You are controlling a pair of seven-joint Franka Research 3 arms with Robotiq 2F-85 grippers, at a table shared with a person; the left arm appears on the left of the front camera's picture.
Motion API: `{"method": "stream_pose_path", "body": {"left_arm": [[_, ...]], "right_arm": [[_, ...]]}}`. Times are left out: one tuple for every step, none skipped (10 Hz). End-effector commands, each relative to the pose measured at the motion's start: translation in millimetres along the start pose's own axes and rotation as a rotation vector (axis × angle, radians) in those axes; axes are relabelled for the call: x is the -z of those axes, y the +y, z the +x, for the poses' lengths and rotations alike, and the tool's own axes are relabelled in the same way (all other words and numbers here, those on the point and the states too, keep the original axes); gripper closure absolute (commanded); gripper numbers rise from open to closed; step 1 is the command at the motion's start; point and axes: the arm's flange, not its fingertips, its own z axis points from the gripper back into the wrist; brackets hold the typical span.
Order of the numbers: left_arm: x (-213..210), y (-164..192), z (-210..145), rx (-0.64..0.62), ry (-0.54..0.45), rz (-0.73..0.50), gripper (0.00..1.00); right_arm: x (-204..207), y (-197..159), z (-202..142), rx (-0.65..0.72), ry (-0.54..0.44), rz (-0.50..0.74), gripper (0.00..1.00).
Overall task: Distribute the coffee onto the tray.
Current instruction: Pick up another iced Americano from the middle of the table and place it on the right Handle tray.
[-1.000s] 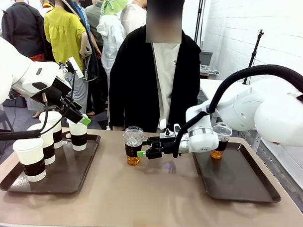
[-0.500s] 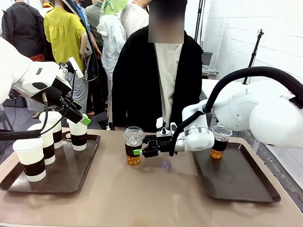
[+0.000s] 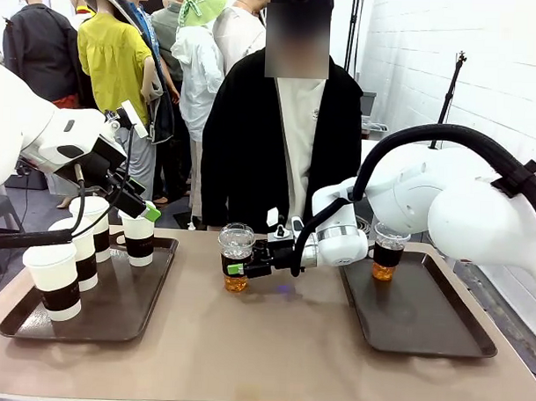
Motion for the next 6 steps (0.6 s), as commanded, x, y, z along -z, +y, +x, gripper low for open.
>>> {"method": "stream_pose_path", "body": {"left_arm": [[-0.3,1.1,0.1,-0.008,0.004,-0.004,0.00],[-0.3,1.1,0.1,-0.008,0.004,-0.004,0.00],[-0.3,1.1,0.1,-0.008,0.004,-0.004,0.00],[-0.3,1.1,0.1,-0.008,0.004,-0.004,0.00],[-0.3,1.1,0.1,-0.008,0.004,-0.004,0.00],[-0.3,1.1,0.1,-0.008,0.004,-0.004,0.00]], "right_arm": [[2.9,-7.2,2.0,0.040,0.022,0.017,0.18],[2.6,-3.9,1.1,-0.004,0.007,0.016,0.37],[1.9,-4.2,1.7,0.011,0.019,0.028,0.37],[1.7,-2.8,2.7,0.009,0.015,0.028,0.37],[1.2,-1.5,3.8,0.018,0.012,0.021,0.37],[-0.7,0.5,5.9,0.017,0.010,0.022,0.37]]}}
